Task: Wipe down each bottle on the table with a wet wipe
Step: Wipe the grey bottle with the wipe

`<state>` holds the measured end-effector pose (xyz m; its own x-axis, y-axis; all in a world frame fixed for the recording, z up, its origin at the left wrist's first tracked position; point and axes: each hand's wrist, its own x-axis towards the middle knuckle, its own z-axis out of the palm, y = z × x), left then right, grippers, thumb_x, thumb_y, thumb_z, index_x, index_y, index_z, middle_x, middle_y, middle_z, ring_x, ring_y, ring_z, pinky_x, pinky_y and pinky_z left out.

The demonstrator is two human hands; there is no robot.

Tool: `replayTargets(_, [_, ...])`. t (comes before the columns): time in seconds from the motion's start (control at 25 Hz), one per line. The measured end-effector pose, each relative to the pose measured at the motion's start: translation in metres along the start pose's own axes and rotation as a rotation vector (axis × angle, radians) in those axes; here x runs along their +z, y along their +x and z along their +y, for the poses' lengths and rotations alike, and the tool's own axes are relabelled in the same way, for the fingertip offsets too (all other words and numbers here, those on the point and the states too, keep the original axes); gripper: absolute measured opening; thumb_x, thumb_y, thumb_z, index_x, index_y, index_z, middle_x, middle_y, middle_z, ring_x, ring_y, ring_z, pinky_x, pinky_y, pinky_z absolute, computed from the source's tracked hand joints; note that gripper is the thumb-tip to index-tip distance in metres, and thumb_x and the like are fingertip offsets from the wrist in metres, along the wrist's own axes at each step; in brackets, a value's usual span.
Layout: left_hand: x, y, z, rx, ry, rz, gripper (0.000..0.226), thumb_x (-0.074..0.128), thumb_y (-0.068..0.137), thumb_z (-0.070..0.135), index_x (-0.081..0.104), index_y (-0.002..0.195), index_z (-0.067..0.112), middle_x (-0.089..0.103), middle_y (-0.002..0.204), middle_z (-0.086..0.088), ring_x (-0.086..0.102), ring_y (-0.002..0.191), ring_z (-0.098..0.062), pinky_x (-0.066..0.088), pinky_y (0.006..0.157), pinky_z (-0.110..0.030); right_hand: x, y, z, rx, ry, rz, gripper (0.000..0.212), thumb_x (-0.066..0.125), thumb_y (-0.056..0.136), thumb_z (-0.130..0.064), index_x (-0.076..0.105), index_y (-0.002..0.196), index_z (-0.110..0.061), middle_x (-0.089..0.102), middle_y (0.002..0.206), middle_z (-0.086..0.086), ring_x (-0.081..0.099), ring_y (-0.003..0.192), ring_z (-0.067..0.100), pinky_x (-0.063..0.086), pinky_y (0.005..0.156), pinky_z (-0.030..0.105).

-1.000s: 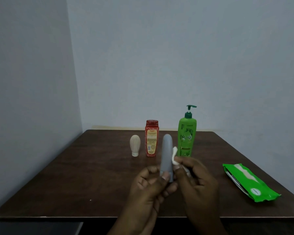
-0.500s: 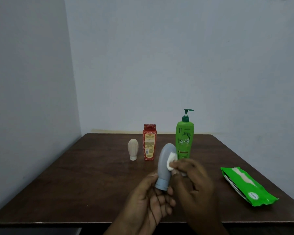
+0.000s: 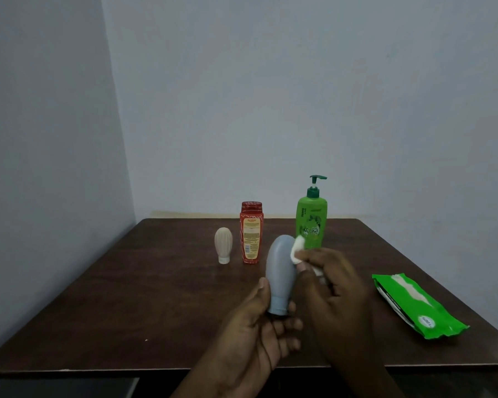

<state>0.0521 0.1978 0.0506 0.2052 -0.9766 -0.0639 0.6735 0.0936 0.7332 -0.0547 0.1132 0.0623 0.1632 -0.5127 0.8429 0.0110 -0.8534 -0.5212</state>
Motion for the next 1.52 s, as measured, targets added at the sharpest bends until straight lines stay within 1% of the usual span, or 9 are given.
replayTargets(0.12, [0.0,0.003,-0.003,0.074,0.035,0.047,0.051,0.051,0.092,0.033,0.061,0.131,0.003,0.068,0.12,-0.032,0.062,0.101,-0.042,0.049,0.09,-0.048,0.007,-0.012,0.007,-0.036,-0.065,-0.108,0.015,0.062,0.088,-0.009,0.07,0.098,-0.017,0.062,0.105,-0.009,0.064,0.101,0.009,0.052,0.081,0.024])
replayTargets(0.28, [-0.013,0.014,-0.001,0.214,0.085,0.128,0.053,0.059,0.084,0.024,0.057,0.133,0.002,0.071,0.111,-0.024,0.068,0.078,-0.028,0.058,0.061,-0.035,-0.006,0.003,0.01,0.079,0.093,-0.28,0.007,0.065,0.081,-0.014,0.071,0.082,-0.019,0.067,0.086,-0.008,0.065,0.082,0.007,0.049,0.069,0.017])
replayTargets(0.36, [-0.02,0.017,0.002,0.216,0.109,0.12,0.05,0.061,0.083,0.019,0.058,0.13,0.002,0.072,0.105,-0.023,0.07,0.07,-0.029,0.06,0.055,-0.033,-0.005,0.014,0.016,0.091,0.077,-0.185,0.008,0.065,0.082,-0.014,0.071,0.086,-0.018,0.067,0.087,-0.008,0.064,0.081,0.007,0.048,0.069,0.015])
replayTargets(0.6, [-0.017,0.021,0.016,0.202,0.147,0.044,0.032,0.053,0.095,0.009,0.063,0.124,0.002,0.073,0.117,-0.024,0.075,0.096,-0.034,0.064,0.072,-0.04,0.015,0.007,0.025,-0.008,-0.007,-0.165,0.017,0.062,0.089,-0.01,0.071,0.101,-0.016,0.065,0.104,-0.003,0.064,0.1,0.007,0.049,0.08,0.015])
replayTargets(0.84, [-0.019,0.023,0.031,0.19,0.131,0.122,0.027,0.05,0.101,0.007,0.06,0.124,-0.004,0.075,0.11,-0.026,0.076,0.088,-0.034,0.065,0.067,-0.038,-0.004,0.004,0.017,-0.103,-0.007,-0.374,0.011,0.066,0.082,-0.01,0.073,0.089,-0.016,0.068,0.094,-0.01,0.065,0.091,0.003,0.05,0.076,0.018])
replayTargets(0.96, [-0.018,0.023,0.03,0.175,0.112,0.118,0.027,0.053,0.1,0.006,0.061,0.124,-0.001,0.073,0.115,-0.025,0.072,0.103,-0.043,0.063,0.081,-0.048,-0.006,0.018,0.017,0.033,0.055,-0.186,0.012,0.064,0.084,-0.016,0.072,0.09,-0.022,0.068,0.09,-0.01,0.065,0.086,0.006,0.051,0.071,0.02])
replayTargets(1.12, [-0.014,0.02,0.027,0.183,0.178,0.104,0.03,0.051,0.101,0.006,0.065,0.126,0.011,0.077,0.113,-0.012,0.074,0.094,-0.023,0.061,0.076,-0.034,0.011,0.009,0.014,-0.014,0.022,-0.202,0.016,0.063,0.087,-0.012,0.071,0.099,-0.018,0.068,0.099,-0.009,0.066,0.094,0.008,0.055,0.075,0.027])
replayTargets(1.28, [-0.012,0.014,0.034,0.213,0.152,0.064,0.031,0.059,0.093,0.008,0.067,0.123,0.008,0.076,0.115,-0.017,0.075,0.101,-0.029,0.062,0.084,-0.04,0.008,0.008,0.009,-0.18,-0.075,-0.266,0.018,0.062,0.088,-0.007,0.071,0.102,-0.015,0.066,0.103,-0.007,0.063,0.099,0.005,0.053,0.079,0.026])
replayTargets(1.52, [-0.011,0.014,0.05,0.293,0.186,0.107,0.041,0.072,0.073,0.017,0.068,0.113,0.008,0.077,0.11,-0.016,0.075,0.1,-0.03,0.062,0.085,-0.045,-0.001,0.019,-0.001,-0.225,-0.138,-0.408,0.009,0.064,0.085,-0.009,0.069,0.091,-0.015,0.064,0.092,-0.007,0.061,0.085,0.005,0.049,0.07,0.024])
